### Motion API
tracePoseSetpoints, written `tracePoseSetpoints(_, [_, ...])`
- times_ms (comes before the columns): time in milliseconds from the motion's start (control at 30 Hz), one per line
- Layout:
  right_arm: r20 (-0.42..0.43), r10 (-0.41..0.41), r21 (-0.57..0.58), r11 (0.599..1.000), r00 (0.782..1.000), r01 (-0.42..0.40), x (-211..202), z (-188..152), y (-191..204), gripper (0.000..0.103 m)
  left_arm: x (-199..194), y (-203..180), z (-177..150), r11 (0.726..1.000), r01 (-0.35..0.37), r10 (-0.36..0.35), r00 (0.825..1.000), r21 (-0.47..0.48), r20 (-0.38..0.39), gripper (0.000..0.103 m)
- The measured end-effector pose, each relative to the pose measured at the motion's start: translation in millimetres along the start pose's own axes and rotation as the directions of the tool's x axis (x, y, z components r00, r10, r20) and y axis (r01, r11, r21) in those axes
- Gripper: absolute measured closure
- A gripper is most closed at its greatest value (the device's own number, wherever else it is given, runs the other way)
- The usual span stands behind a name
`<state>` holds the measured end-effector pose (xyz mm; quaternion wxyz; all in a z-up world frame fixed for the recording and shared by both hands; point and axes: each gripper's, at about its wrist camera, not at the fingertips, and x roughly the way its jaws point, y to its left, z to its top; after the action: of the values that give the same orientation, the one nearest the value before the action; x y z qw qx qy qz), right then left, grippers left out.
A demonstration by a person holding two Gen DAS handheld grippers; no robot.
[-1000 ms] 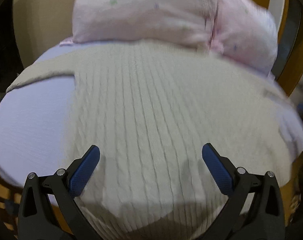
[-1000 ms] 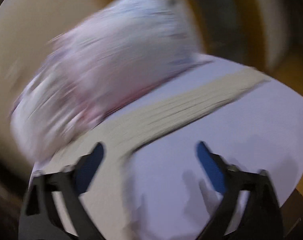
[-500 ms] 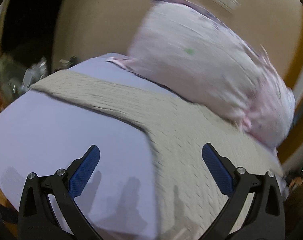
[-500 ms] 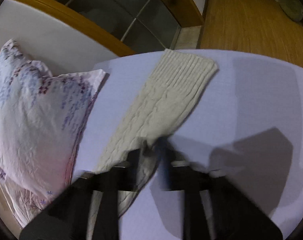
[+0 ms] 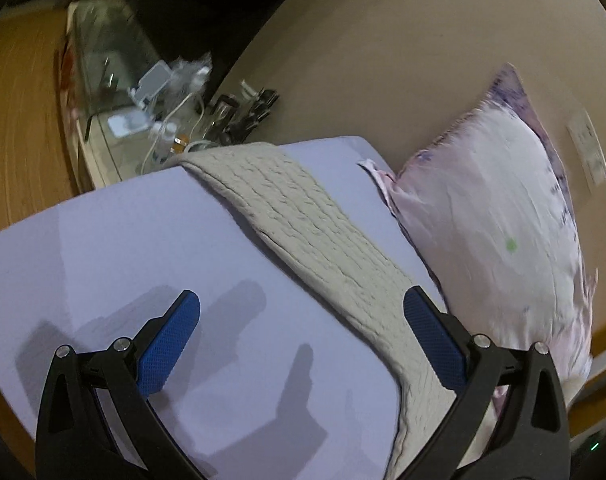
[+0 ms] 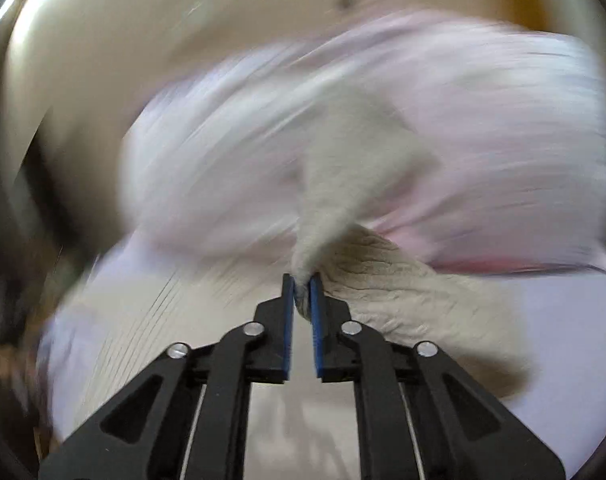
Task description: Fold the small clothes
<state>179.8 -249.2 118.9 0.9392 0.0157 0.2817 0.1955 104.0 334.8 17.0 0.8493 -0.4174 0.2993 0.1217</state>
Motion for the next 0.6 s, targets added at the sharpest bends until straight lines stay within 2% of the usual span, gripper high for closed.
tracePoseSetpoints(33, [-0.075, 0.043, -0.054, 0.997, 0.996, -0.048, 20, -8, 25, 0.073, 5, 1, 3, 1.000, 0.001, -0.001, 1.000, -0.020, -0.007, 0.004])
tracePoseSetpoints(67, [-0.130, 0.064, -0.089, 0.993, 0.989, -0.076, 33, -16, 45, 0.065, 8, 4, 5, 0.999, 0.005, -0.005, 1.000, -0.039, -0.011, 0.006])
tracePoseSetpoints(100, [-0.146, 0.079, -0.105, 0.990, 0.986, -0.094, 40, -22, 57, 0.052, 12, 7, 9, 0.997, 0.012, -0.014, 1.000, -0.070, -0.017, 0.009])
tracePoseSetpoints(133, [-0.124, 0.091, -0.100, 0.990, 0.988, -0.104, 39, -24, 57, 0.039, 12, 9, 12, 0.996, 0.018, -0.018, 1.000, -0.083, -0.009, 0.010])
tracePoseSetpoints(200, [-0.074, 0.093, -0.077, 0.992, 0.993, -0.098, 27, -24, 45, 0.028, 18, 12, 21, 0.994, 0.016, -0.018, 1.000, -0.110, -0.015, 0.014])
tracePoseSetpoints(367, [-0.033, 0.075, 0.058, 0.996, 0.997, -0.073, -11, -29, 1, 0.021, 29, 25, 43, 0.981, 0.034, -0.034, 0.999, -0.189, 0.004, 0.026])
tracePoseSetpoints(433, [-0.038, 0.055, 0.096, 0.994, 0.998, -0.051, -14, -36, -17, 0.021, 34, 35, 53, 0.968, 0.035, -0.032, 0.999, -0.248, 0.013, 0.039])
tracePoseSetpoints(467, [-0.040, 0.047, 0.110, 0.993, 0.998, -0.042, -17, -37, -22, 0.021, 36, 39, 58, 0.960, 0.034, -0.031, 0.999, -0.276, 0.014, 0.042])
tracePoseSetpoints(533, [-0.032, 0.032, 0.128, 0.991, 0.999, -0.028, -24, -41, -31, 0.021, 44, 50, 68, 0.940, 0.042, -0.042, 0.999, -0.339, 0.008, 0.060])
tracePoseSetpoints(567, [-0.025, 0.023, 0.133, 0.991, 0.999, -0.019, -27, -41, -36, 0.021, 46, 53, 71, 0.934, 0.035, -0.037, 0.999, -0.356, 0.001, 0.065])
tracePoseSetpoints(600, [-0.020, 0.019, 0.139, 0.990, 1.000, -0.016, -28, -42, -40, 0.020, 49, 55, 76, 0.927, 0.011, -0.018, 1.000, -0.375, -0.015, 0.078])
